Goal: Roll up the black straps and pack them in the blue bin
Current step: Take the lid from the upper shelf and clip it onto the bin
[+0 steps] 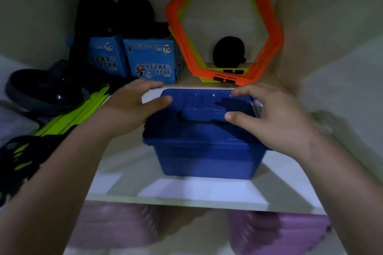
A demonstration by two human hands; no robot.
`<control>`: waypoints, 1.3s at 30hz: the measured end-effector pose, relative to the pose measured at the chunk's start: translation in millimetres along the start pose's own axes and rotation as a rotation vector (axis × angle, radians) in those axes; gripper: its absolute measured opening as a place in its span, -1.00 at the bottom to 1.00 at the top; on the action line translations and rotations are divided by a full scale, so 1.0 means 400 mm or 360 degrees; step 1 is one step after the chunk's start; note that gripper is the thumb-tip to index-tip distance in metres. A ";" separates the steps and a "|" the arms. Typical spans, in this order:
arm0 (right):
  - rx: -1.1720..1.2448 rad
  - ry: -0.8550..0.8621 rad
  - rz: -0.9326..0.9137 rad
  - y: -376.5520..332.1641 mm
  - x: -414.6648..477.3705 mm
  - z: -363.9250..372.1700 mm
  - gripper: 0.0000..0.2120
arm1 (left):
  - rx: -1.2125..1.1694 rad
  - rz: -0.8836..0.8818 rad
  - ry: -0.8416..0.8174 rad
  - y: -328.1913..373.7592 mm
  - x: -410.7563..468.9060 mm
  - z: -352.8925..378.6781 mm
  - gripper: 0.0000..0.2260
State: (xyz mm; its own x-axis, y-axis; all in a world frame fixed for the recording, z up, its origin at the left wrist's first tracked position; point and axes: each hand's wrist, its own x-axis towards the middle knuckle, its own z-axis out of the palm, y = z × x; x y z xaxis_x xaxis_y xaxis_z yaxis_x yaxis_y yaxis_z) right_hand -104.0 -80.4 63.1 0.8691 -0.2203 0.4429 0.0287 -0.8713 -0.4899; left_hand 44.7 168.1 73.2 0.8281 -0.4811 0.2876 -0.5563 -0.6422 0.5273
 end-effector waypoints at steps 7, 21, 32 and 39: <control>-0.0349 -0.0483 -0.0133 -0.080 0.051 0.067 -0.25 | -0.1122 -0.0632 0.0007 -0.140 -0.034 0.044 -0.58; -0.0330 -0.0696 0.0134 -0.076 0.055 0.100 -0.25 | -0.2160 -0.0759 -0.0433 -0.185 -0.005 0.123 -0.61; -0.0336 -0.0689 0.0137 -0.077 0.055 0.104 -0.24 | -0.1376 -0.0612 -0.0193 -0.106 0.015 0.111 -0.90; -0.0341 -0.0678 0.0124 -0.073 0.053 0.101 -0.24 | -0.0940 -0.0577 -0.0062 -0.081 0.005 0.097 -0.78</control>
State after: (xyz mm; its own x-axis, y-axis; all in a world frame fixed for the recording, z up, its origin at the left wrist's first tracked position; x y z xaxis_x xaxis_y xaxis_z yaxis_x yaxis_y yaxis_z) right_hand -66.3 -41.9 56.5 0.9908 -0.1284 0.0418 -0.1081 -0.9399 -0.3239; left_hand 61.7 164.9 25.8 0.9455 -0.3253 -0.0120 -0.1050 -0.3397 0.9347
